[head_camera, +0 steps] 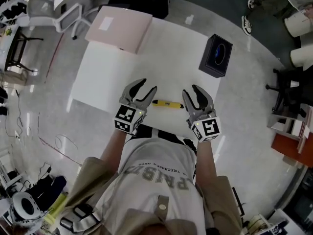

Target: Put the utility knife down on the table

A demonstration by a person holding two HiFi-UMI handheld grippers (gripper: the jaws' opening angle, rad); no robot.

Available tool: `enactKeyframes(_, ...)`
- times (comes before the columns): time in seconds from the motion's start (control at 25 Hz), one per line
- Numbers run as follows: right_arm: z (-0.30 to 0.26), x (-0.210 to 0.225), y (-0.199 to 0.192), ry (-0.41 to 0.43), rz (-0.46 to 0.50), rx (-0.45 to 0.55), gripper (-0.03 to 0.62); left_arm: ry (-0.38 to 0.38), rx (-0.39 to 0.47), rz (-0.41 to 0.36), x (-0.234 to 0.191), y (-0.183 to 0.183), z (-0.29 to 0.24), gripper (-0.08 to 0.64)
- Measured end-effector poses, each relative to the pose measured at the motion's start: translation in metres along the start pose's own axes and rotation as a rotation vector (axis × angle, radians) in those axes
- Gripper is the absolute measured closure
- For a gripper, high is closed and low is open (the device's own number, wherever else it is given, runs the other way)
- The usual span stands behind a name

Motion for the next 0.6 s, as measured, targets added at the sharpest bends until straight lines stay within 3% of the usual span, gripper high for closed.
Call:
enactKeyframes(0.12, 0.011, -0.001, 0.018, -0.081, 0.004, 0.081, 0.449, 0.050, 0.103, -0.007, 0.004, 0.019, 0.012, 0.443)
enactKeyframes(0.44, 0.027, -0.006, 0.035, -0.177, 0.040, 0.147, 0.469, 0.119, 0.204, -0.071, 0.010, 0.043, 0.027, 0.445)
enactKeyframes(0.6, 0.031, -0.008, 0.039, -0.205, 0.059, 0.155, 0.526, 0.173, 0.223, -0.123, 0.011, 0.043, 0.030, 0.489)
Point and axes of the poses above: the fingertips, and each gripper's own axes: z backward along the fingers, x to its right, y out of its top, the point moved 9 cm from there along z, backward along the fingers, and after that the axes turned 3 degrees about y, right-handed, at the moved point
